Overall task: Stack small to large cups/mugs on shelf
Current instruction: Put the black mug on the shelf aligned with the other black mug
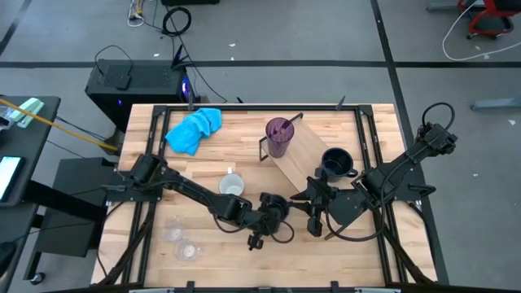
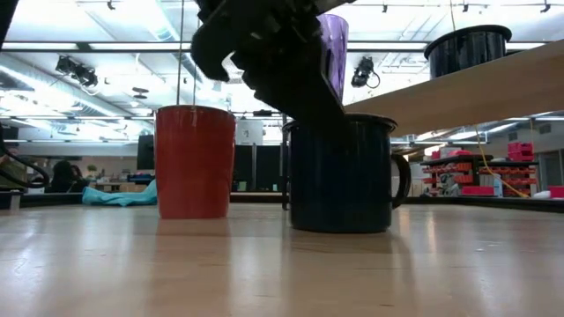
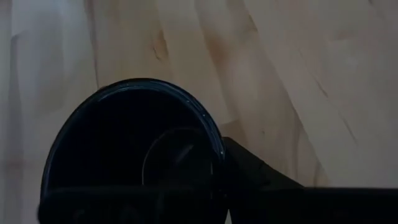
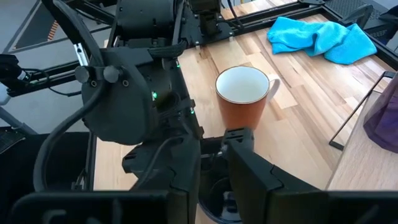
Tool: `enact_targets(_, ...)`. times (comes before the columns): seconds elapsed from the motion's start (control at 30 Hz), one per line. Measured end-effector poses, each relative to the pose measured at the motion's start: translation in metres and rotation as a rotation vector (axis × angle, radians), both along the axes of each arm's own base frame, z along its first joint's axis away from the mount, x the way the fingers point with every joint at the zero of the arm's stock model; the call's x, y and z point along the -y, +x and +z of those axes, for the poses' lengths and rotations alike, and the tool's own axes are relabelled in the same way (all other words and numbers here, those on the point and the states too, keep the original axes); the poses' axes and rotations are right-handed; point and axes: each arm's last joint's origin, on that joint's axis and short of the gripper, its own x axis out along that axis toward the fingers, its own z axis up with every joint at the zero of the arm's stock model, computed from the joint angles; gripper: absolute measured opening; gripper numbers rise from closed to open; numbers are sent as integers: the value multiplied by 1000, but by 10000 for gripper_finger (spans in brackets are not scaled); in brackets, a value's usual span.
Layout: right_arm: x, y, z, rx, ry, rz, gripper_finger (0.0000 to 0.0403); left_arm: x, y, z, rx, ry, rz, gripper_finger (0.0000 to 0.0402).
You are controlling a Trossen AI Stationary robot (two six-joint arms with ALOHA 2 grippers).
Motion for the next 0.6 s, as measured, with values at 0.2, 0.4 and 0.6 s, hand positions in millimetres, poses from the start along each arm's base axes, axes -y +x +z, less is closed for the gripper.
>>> enact_targets(0.2, 1, -3, -4, -48, 46, -26, 88, 9, -12, 4, -64, 72, -118, 44)
enact_targets(0.4, 1, -3, -4, -47, 52, -31, 88, 17, -29, 14, -152, 68, -281, 59)
enact_targets(0.6, 1, -3, -4, -48, 61, -22, 88, 27, -36, 17, -160, 103, -407, 30)
